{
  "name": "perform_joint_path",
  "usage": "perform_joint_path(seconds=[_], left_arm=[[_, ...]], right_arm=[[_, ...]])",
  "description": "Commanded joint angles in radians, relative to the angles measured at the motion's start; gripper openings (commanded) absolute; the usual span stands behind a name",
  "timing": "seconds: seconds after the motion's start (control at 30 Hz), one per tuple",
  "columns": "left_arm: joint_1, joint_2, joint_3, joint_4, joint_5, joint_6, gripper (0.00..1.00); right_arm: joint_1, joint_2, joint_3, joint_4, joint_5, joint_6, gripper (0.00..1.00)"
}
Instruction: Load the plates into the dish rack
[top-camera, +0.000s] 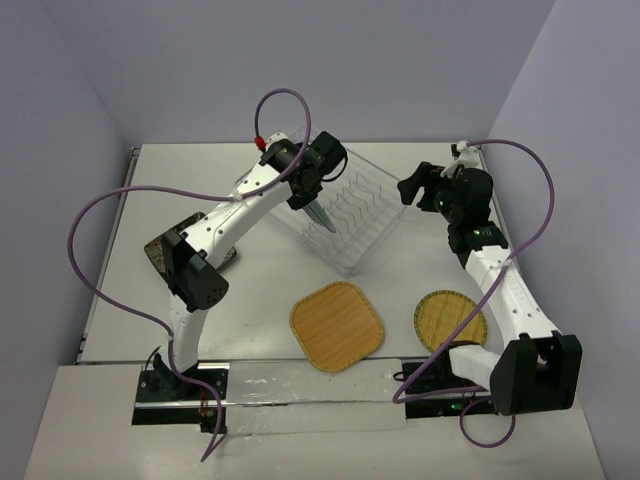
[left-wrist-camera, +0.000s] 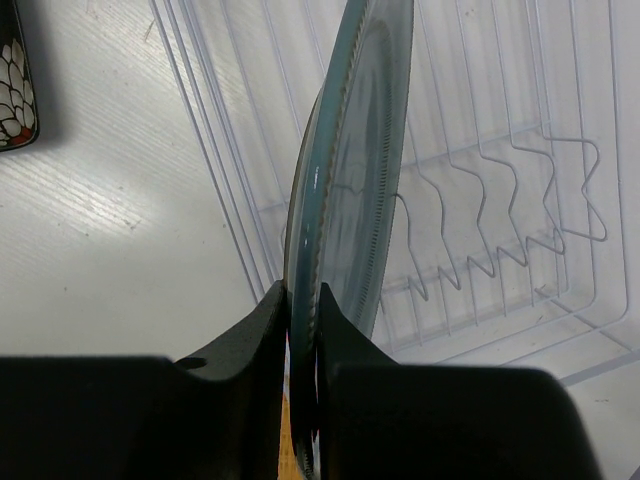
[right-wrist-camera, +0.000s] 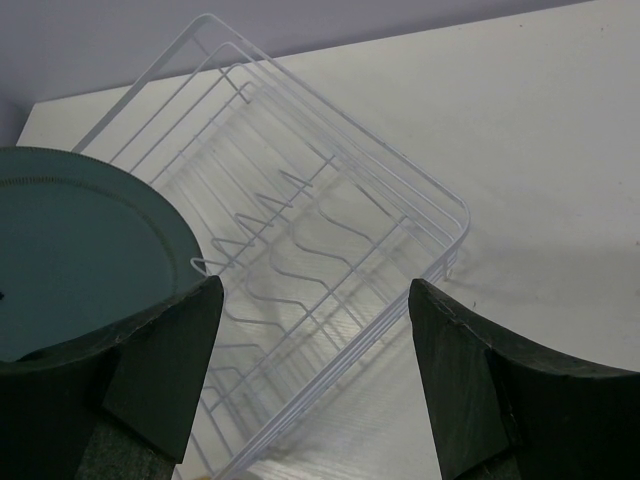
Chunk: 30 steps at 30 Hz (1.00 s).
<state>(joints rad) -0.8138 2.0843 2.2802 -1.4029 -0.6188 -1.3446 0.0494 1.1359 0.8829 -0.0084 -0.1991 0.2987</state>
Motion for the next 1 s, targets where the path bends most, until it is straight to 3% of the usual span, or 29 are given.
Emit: perform_joint_path(seconds=[0.0,0.2,0.43,0.7,0.8,0.83,0.97], left_arm=[[-0.042,0.039,0.064,0.077,-0.046,-0.034,0.00],[-0.067,0.060,0.060,0.090,-0.115,-0.064,0.00],[-0.108,0.036,-0.010,0.317,-0.116,0.111,0.00],[-0.115,0.049,-0.027,0.374,-0.102,0.116,0.02],[-0.115,0.053,-0.043,0.408,-0.060,0.127,0.13],[-0.114,0.056,-0.042,0.418,-0.050,0.135,0.21],[-0.114,0.041,-0.057,0.441,-0.029,0.150,0.26]], right_arm=[[-0.010,0.005,0.040,0.027,-0.007,0.010,0.82],[-0.013,0.016,0.044,0.027,-0.019,0.017,0.82],[-0.017,0.012,0.041,0.027,-0.017,0.011,0.82],[-0.028,0.019,0.040,0.027,-0.033,0.019,0.83],[-0.028,0.024,0.042,0.025,-0.054,0.013,0.83],[-0.028,0.025,0.042,0.025,-0.071,0.006,0.84],[-0.029,0.023,0.039,0.024,-0.082,-0.005,0.84]])
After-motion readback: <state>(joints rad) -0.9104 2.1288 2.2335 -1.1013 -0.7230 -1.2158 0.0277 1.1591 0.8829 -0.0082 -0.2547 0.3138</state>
